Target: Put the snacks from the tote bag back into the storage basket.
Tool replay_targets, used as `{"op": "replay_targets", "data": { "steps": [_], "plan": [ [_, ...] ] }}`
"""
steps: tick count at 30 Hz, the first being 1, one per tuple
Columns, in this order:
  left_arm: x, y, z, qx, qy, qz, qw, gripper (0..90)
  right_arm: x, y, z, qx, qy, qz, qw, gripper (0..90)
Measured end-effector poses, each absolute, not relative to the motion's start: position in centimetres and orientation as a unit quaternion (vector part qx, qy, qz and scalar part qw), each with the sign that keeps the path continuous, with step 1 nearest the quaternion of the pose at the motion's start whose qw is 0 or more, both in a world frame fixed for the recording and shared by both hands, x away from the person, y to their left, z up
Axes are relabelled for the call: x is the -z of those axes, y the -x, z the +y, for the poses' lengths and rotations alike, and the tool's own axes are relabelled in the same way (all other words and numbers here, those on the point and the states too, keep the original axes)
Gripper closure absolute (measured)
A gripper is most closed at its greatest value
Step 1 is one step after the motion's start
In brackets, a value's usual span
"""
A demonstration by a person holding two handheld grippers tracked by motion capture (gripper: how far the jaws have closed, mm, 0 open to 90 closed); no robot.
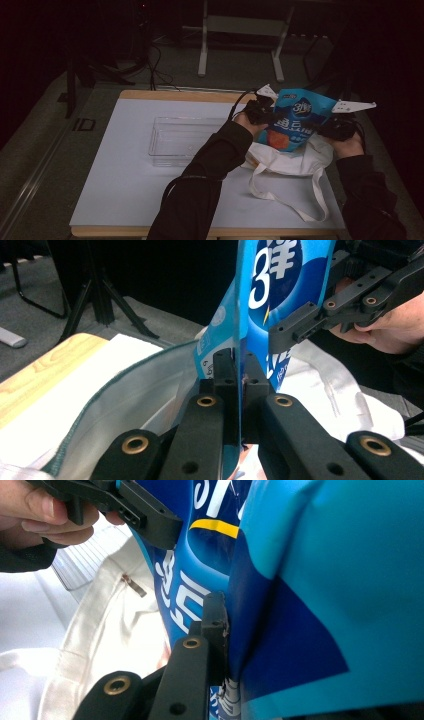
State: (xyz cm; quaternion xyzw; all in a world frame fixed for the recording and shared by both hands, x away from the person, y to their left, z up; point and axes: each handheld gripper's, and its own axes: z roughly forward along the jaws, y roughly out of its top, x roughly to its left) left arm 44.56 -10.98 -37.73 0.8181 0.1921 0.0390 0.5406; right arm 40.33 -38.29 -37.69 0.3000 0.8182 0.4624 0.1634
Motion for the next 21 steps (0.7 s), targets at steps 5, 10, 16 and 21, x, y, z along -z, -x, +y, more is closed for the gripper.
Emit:
{"op": "replay_targets", "data": {
  "steps": [5, 10, 16, 21],
  "plan": [
    [36.5, -44.2, -10.7, -0.038, -0.816, 0.192, 0.544, 90.0, 36.4, -40.0, -38.1, -0.466, -0.295, 0.817, 0.169, 82.0],
    [35.2, -43.8, -10.3, -0.044, -0.816, 0.192, 0.544, 90.0, 34.9, -39.6, -37.6, -0.466, -0.289, 0.818, 0.174, 83.1],
    [33.6, -43.2, -9.6, -0.048, -0.814, 0.193, 0.545, 90.0, 33.8, -39.3, -37.1, -0.472, -0.280, 0.818, 0.174, 83.8],
    [32.4, -42.5, -8.7, -0.057, -0.810, 0.197, 0.550, 90.0, 32.7, -39.1, -36.4, -0.480, -0.272, 0.815, 0.177, 84.0]
  ]
}}
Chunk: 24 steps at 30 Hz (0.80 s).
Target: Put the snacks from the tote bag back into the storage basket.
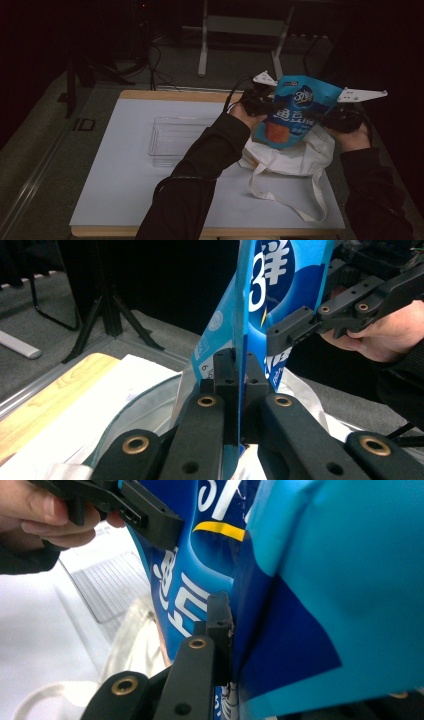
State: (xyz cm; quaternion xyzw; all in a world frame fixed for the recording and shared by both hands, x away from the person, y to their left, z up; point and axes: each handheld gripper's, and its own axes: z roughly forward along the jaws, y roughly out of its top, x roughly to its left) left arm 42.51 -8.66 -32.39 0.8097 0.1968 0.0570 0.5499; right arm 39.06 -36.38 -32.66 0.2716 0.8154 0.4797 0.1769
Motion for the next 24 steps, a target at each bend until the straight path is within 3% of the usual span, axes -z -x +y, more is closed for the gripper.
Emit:
{"op": "replay_targets", "data": {
  "steps": [24],
  "plan": [
    [28.4, -40.1, -1.5, -0.090, -0.800, 0.213, 0.553, 90.0, 28.2, -38.7, -29.5, -0.476, -0.222, 0.832, 0.177, 85.0]
  ]
}}
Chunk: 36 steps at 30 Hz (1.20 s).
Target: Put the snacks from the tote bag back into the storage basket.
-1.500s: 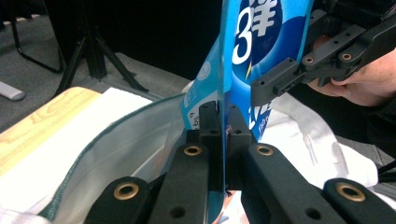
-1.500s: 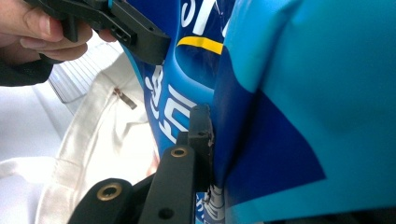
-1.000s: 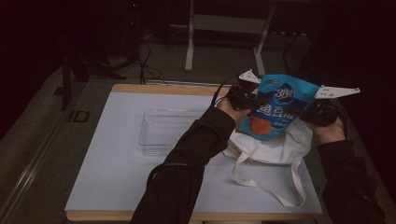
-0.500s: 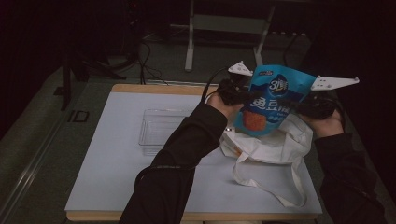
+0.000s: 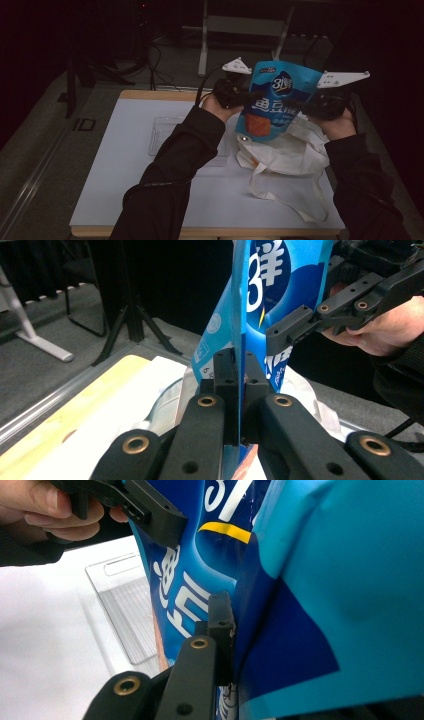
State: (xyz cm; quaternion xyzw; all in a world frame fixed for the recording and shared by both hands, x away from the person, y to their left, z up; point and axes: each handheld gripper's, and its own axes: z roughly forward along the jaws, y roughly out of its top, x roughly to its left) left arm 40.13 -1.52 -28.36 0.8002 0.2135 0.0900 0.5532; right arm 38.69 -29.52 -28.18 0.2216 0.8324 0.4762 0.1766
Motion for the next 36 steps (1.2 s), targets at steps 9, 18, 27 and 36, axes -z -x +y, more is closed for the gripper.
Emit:
{"op": "replay_targets", "data": {
  "steps": [9, 18, 27, 36],
  "plan": [
    [27.8, -39.1, 1.9, -0.103, -0.793, 0.227, 0.555, 90.0, 27.4, -38.9, -25.7, -0.478, -0.197, 0.840, 0.167, 85.6],
    [27.8, -38.5, 5.6, -0.110, -0.790, 0.241, 0.553, 90.0, 27.2, -39.2, -22.4, -0.476, -0.178, 0.846, 0.159, 86.1],
    [28.0, -37.7, 9.3, -0.115, -0.784, 0.260, 0.552, 90.0, 27.3, -39.6, -18.6, -0.474, -0.156, 0.854, 0.146, 86.0],
    [28.6, -36.8, 12.5, -0.127, -0.776, 0.278, 0.551, 90.0, 27.8, -39.9, -15.2, -0.475, -0.139, 0.859, 0.132, 86.1]
  ]
}}
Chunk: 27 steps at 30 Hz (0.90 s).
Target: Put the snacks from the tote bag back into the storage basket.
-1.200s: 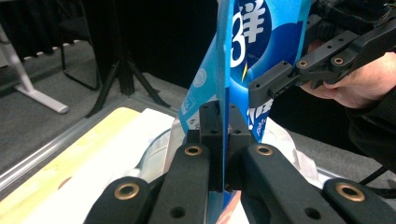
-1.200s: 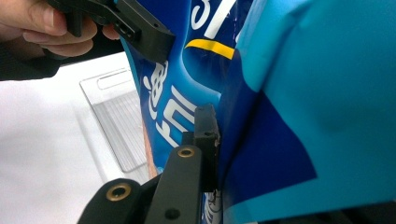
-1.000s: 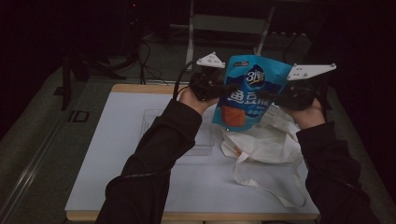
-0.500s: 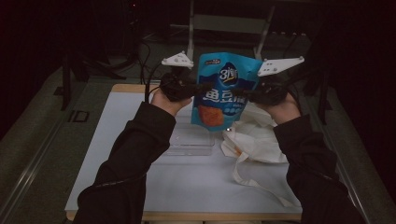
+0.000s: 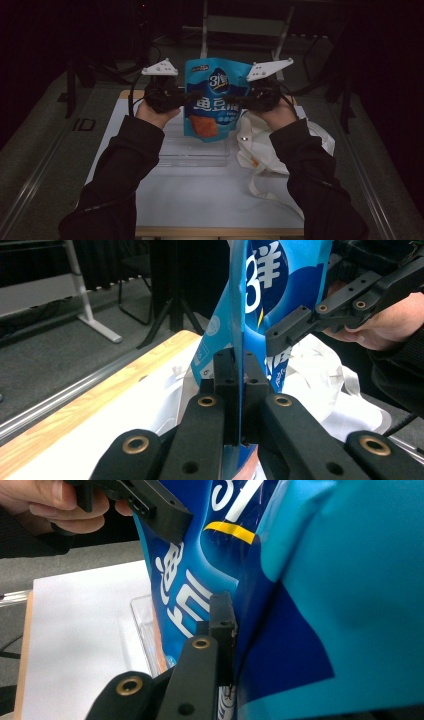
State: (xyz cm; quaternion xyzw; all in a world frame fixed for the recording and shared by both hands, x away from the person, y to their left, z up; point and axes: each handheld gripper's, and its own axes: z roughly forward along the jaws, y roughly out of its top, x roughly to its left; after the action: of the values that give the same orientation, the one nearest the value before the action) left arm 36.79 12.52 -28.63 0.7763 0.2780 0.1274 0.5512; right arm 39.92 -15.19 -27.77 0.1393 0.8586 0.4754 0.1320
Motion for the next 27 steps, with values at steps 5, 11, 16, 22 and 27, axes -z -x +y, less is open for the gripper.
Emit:
{"op": "replay_targets", "data": {
  "steps": [5, 11, 16, 22, 27],
  "plan": [
    [29.0, -36.4, 14.0, -0.128, -0.772, 0.286, 0.553, 90.0, 27.9, -39.9, -13.3, -0.469, -0.129, 0.864, 0.128, 86.1],
    [29.3, -35.8, 15.8, -0.137, -0.769, 0.295, 0.549, 90.0, 28.3, -40.0, -11.6, -0.473, -0.122, 0.864, 0.121, 86.1],
    [30.0, -35.7, 16.7, -0.138, -0.766, 0.301, 0.551, 90.0, 28.7, -40.1, -10.7, -0.472, -0.118, 0.865, 0.119, 86.1],
    [31.9, -36.1, 17.5, -0.130, -0.762, 0.311, 0.553, 90.0, 30.7, -40.6, -9.6, -0.469, -0.121, 0.868, 0.112, 86.1],
    [33.5, -36.5, 17.7, -0.120, -0.761, 0.318, 0.552, 90.0, 32.0, -41.0, -9.4, -0.464, -0.124, 0.871, 0.106, 86.2]
  ]
}}
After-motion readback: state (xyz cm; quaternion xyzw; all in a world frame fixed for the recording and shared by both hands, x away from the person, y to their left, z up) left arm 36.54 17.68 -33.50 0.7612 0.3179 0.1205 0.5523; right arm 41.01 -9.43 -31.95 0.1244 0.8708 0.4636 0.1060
